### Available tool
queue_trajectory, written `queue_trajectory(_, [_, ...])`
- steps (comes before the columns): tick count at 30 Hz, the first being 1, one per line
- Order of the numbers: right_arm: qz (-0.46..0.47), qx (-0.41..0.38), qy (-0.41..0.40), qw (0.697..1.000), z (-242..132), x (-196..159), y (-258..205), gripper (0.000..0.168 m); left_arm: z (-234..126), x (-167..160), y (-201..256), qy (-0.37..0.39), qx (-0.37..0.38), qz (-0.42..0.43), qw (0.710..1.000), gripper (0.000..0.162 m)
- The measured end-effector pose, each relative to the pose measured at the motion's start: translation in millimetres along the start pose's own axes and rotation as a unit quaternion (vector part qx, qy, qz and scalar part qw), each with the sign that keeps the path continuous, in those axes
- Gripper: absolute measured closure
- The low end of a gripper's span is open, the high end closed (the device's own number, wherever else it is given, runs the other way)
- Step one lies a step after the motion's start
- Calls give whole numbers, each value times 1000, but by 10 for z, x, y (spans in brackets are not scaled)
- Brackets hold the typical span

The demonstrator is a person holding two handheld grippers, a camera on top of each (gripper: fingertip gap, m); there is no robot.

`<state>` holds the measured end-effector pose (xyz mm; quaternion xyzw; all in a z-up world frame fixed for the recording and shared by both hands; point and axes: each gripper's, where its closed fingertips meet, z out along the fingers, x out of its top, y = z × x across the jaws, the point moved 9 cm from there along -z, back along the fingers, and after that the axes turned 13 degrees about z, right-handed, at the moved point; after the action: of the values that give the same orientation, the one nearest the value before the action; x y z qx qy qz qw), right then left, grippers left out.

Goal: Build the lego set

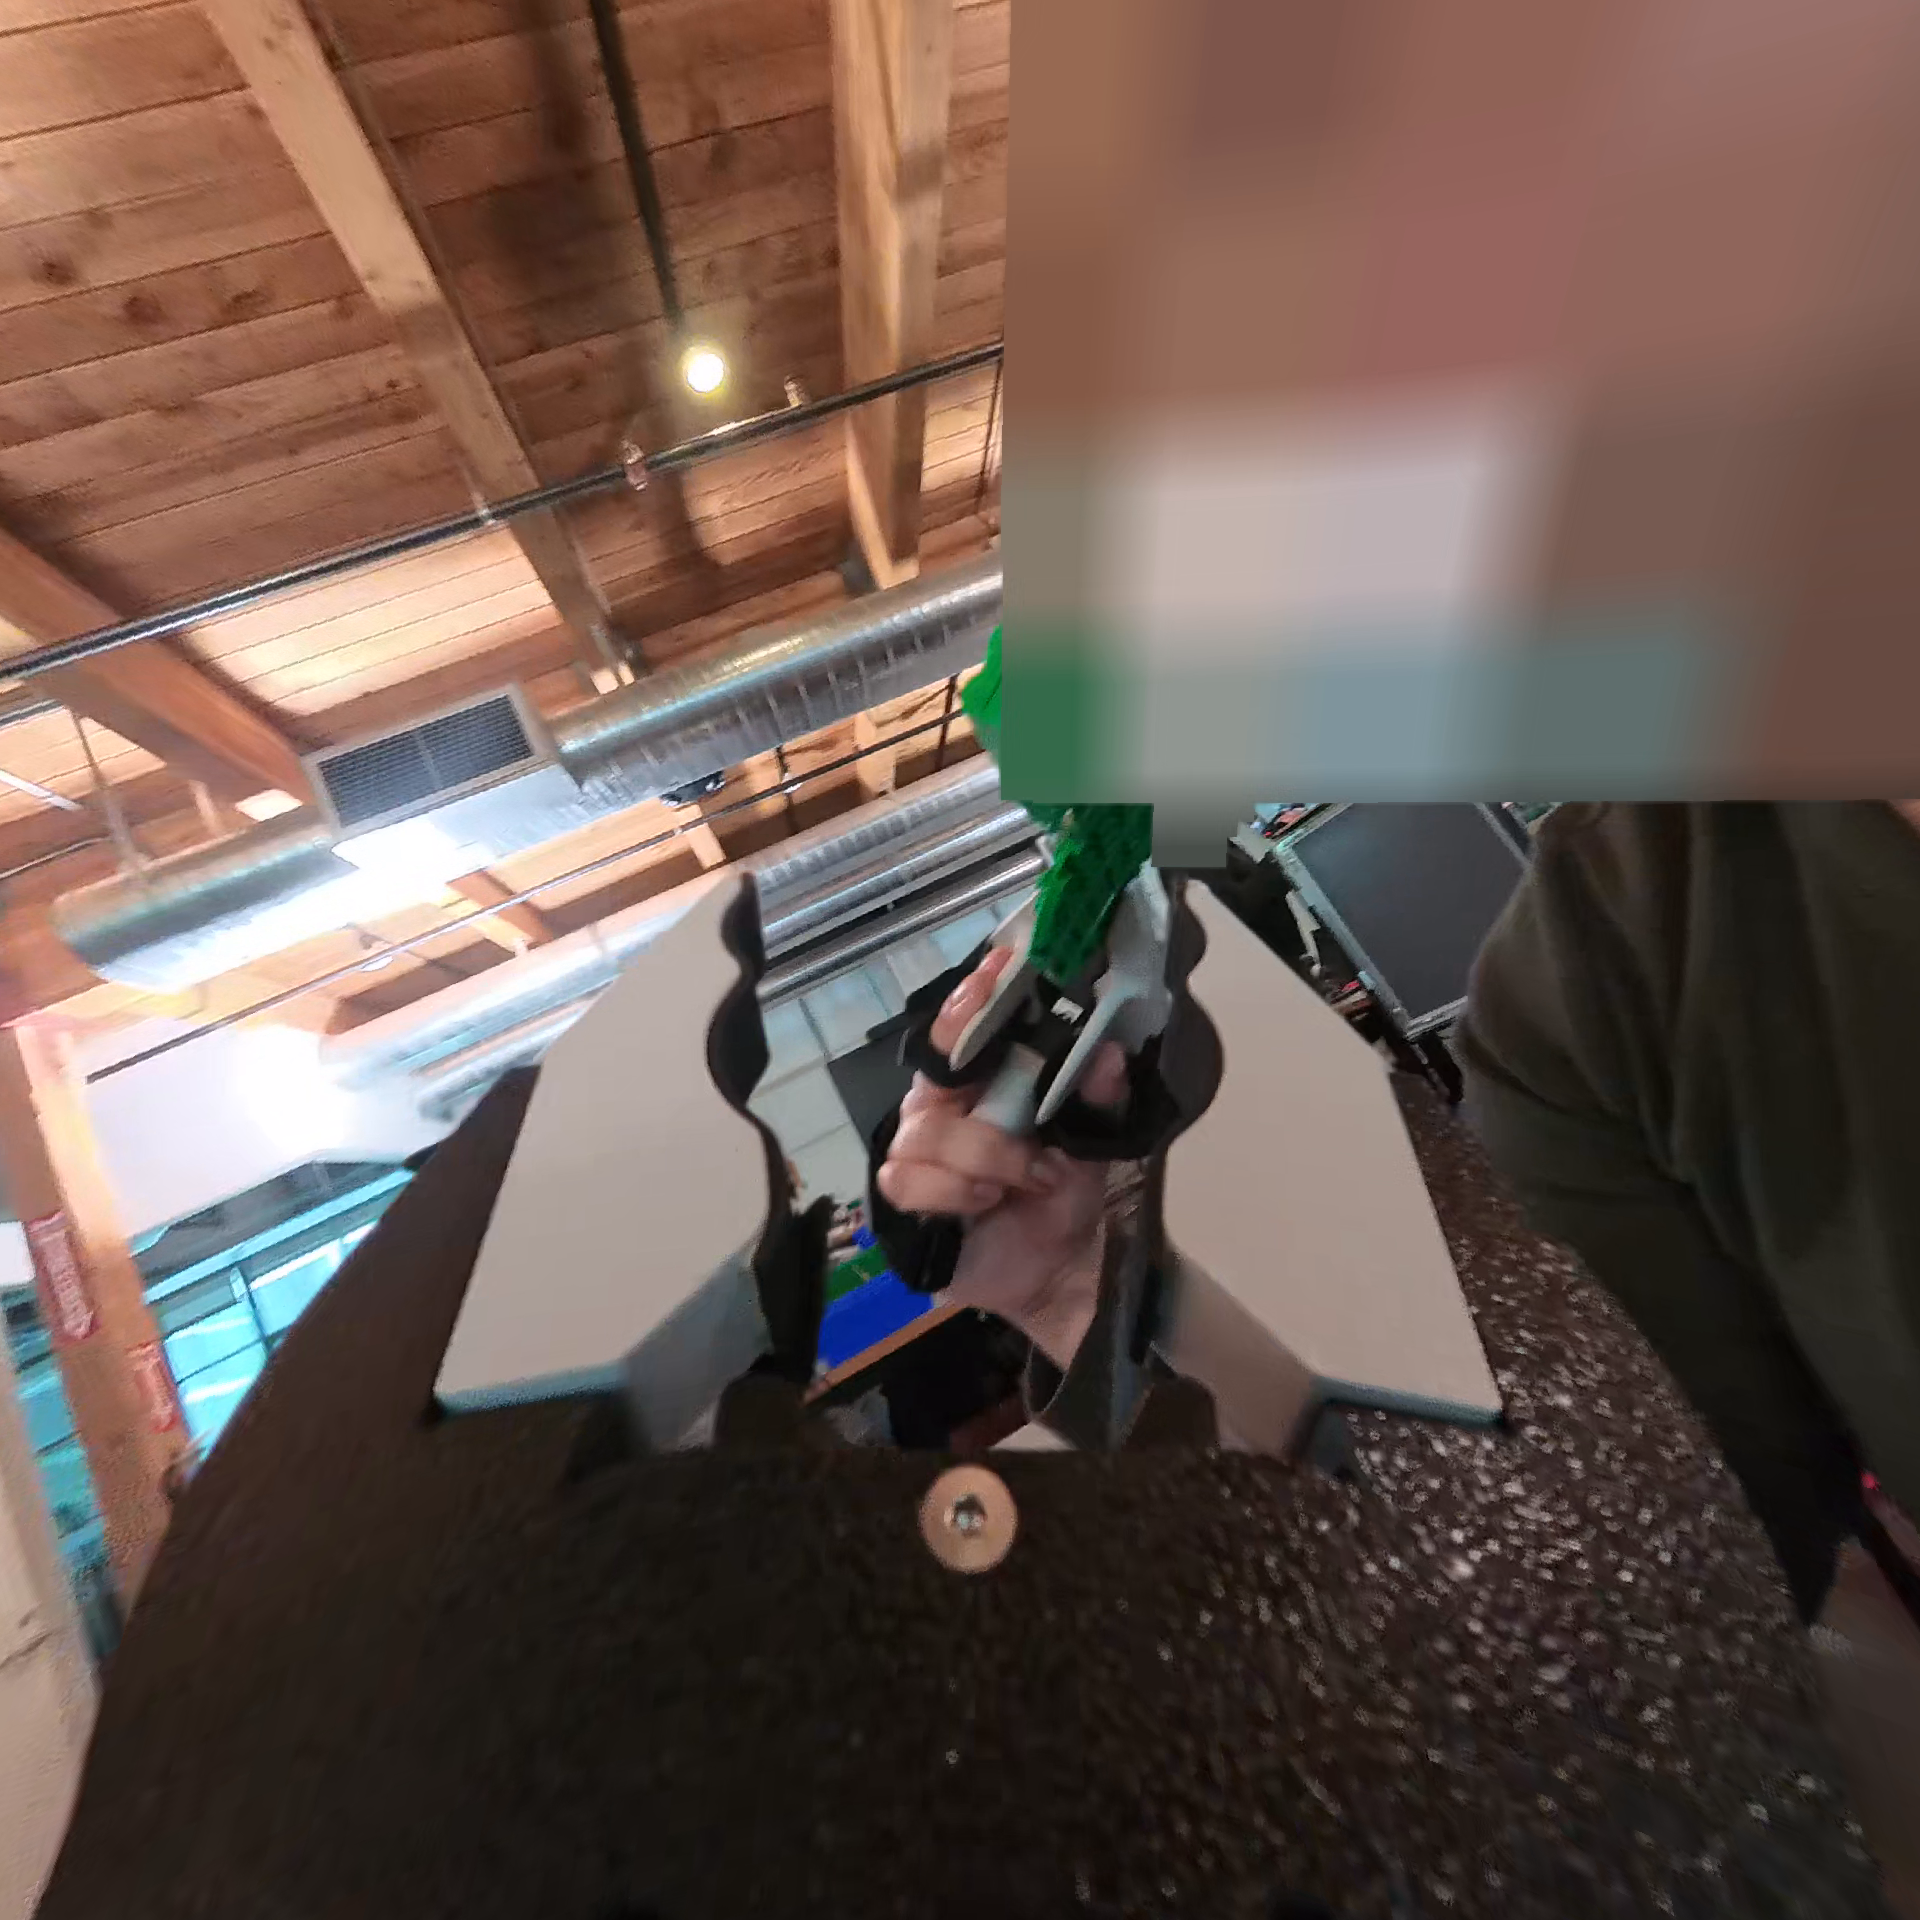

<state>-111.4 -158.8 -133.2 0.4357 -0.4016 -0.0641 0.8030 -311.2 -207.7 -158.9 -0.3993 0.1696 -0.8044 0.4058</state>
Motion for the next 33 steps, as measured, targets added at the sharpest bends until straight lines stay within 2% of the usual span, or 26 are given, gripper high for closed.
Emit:
queue_trajectory(6, [22,16,11,1000,18,-52,13,162,-12,187,31,72,-17,-12,997,114])
queue_trajectory(11, [35,26,14,999,20,-84,21,161,0,268,76,65,-38,16,997,142])
queue_trajectory(33, [64,52,35,996,-6,-95,25,161,60,372,173,7,-91,92,992,147])
